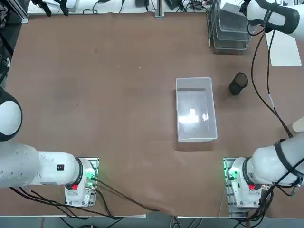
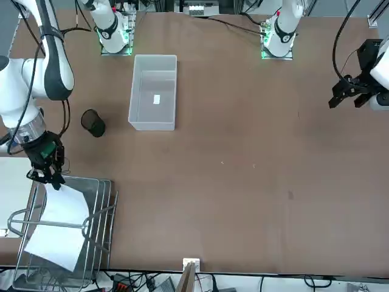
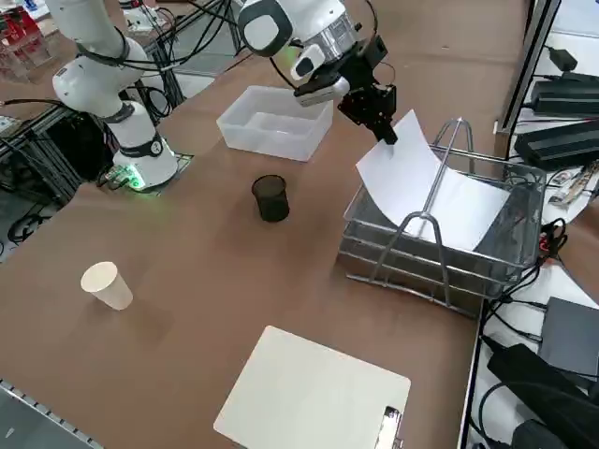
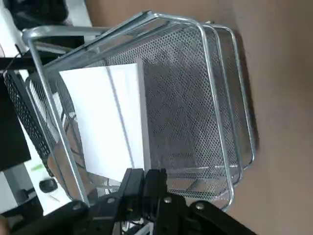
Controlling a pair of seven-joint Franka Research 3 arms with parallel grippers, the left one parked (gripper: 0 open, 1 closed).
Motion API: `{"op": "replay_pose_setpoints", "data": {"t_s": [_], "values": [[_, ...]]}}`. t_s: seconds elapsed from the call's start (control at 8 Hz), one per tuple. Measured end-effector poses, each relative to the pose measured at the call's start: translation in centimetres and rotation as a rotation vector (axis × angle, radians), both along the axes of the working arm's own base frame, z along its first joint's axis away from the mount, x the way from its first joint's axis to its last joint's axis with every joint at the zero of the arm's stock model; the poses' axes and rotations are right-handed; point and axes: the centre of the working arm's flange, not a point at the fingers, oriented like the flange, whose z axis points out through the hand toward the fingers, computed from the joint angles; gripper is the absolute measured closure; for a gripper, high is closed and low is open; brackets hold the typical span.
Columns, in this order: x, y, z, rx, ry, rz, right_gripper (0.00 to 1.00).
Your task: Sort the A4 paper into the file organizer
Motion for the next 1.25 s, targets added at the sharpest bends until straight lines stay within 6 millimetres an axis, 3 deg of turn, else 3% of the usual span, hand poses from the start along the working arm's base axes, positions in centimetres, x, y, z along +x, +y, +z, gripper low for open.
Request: {"op": "replay_pose_setpoints", "data": {"t_s": [0.62,1.25], "values": [[-0.2,-0.7,-1.9,-0.083,0.033,0.132,0.99],[-0.2,-1.7,-2.0,-0.111,0.019,0.161,0.99]]}}
